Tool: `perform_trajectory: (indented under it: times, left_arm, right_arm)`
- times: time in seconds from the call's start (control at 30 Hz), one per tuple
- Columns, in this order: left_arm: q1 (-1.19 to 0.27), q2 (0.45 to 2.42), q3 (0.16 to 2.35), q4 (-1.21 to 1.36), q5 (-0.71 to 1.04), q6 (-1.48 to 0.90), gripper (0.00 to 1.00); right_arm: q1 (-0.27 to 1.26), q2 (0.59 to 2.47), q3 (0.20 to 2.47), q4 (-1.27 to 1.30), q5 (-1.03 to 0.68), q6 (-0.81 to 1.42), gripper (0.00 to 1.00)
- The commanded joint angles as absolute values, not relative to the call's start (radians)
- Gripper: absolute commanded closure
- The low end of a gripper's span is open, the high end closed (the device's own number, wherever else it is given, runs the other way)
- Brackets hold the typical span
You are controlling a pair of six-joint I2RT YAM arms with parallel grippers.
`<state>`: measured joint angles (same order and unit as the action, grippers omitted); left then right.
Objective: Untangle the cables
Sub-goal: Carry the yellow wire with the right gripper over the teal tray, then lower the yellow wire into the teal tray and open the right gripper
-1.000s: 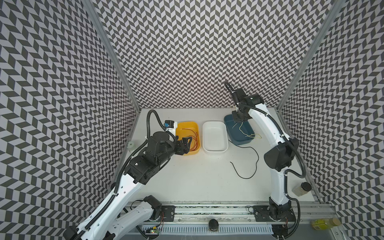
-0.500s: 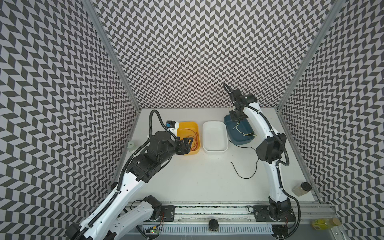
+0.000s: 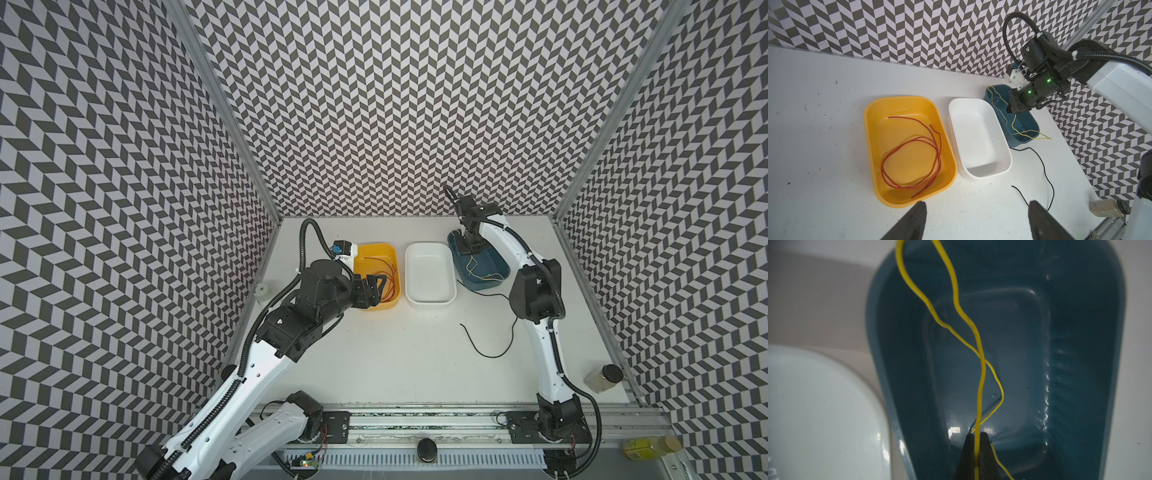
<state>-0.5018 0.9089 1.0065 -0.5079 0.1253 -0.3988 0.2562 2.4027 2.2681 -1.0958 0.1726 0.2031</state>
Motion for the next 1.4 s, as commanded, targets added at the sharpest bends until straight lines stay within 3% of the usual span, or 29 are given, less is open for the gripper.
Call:
perform_trajectory:
  times: [0.0,0.4,0.6,0.87,1.1,1.37]
  left_arm:
    - [-0.495,0.91,1.002,-0.49,0.134,-0.41,0.21]
    - [-0.491,0.922,1.003,-0.494,0.144,-0.414,0.22]
    - [-0.486,0.929,1.003,-0.492,0.156,-0.417,0.21]
    - [-0.48,0.939,1.007,-0.493,0.172,-0.419,0.22]
    - [-0.479,0.945,1.01,-0.497,0.175,-0.417,0.22]
    - [-0.476,0.947,1.01,-0.499,0.178,-0.416,0.21]
  right_arm:
    - [0.235,2.328,2.175,-0.98,0.107,0.241,1.0]
    - [0.226,2.424,2.288,-1.05,0.087,0.231,1.0]
    - [0.226,2.393,2.184,-0.93,0.106,0.231,1.0]
    - [0.226,2.504,2.269,-1.065,0.121,0.233,1.0]
    - [0.226,2.468,2.278,-1.086,0.138,0.242,1.0]
    - [0.228,2.376,2.274,-1.044,0.084,0.239,0.84]
